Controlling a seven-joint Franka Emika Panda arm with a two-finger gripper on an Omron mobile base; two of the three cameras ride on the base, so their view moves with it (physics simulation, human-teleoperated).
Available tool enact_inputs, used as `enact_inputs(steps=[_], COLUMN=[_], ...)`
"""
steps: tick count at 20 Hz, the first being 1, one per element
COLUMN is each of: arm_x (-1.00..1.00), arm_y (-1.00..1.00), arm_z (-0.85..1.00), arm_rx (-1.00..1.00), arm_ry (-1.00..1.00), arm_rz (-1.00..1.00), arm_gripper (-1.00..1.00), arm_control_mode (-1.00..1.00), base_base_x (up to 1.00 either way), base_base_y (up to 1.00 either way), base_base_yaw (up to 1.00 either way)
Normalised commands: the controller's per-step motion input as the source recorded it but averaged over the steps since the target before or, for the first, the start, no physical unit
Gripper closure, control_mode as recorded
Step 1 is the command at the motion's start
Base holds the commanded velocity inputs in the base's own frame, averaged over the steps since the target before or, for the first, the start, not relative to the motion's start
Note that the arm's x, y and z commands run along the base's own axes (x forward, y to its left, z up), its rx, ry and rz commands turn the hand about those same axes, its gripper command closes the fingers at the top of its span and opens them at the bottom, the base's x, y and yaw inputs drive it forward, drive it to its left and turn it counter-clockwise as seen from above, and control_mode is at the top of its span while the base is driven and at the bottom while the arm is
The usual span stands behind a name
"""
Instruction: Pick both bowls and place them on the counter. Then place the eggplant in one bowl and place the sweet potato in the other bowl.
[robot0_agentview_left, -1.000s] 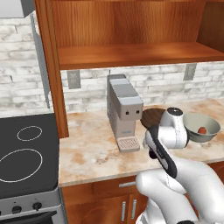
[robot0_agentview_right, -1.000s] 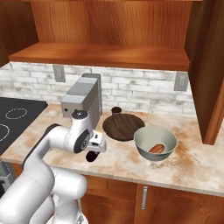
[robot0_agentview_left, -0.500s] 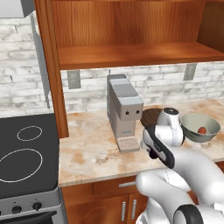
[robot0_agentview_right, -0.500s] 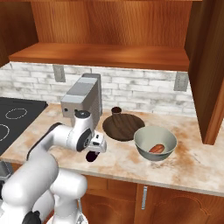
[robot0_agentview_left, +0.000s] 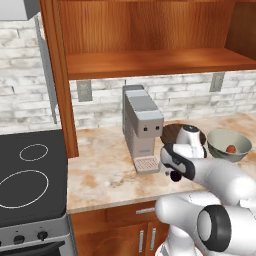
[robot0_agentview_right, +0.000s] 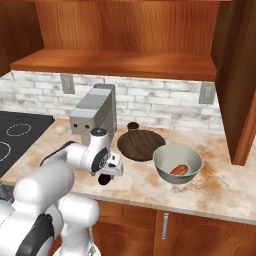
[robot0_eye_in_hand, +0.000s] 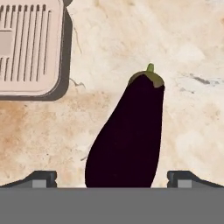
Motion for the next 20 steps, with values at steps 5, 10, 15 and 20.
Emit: enact_inputs(steps=[5,10,15,20], arm_x=[0.0,-0.04,-0.12,-0.19], arm_y=[0.0,0.03,0.0,-0.1], arm_z=[-0.37,-0.21,-0.03,0.2], arm_rx=[0.0,0.0,0.0,0.0], arm_ry=[0.0,0.0,0.01,0.02], arm_rz=[0.0,0.0,0.0,0.02], arm_gripper=[-1.0,1.0,1.0,1.0], arm_control_mode=[-1.0,-1.0,-1.0,-1.0], base_base_x=[0.0,0.0,0.0,0.0], base_base_y=[0.0,0.0,0.0,0.0], base_base_yaw=[0.0,0.0,0.0,0.0])
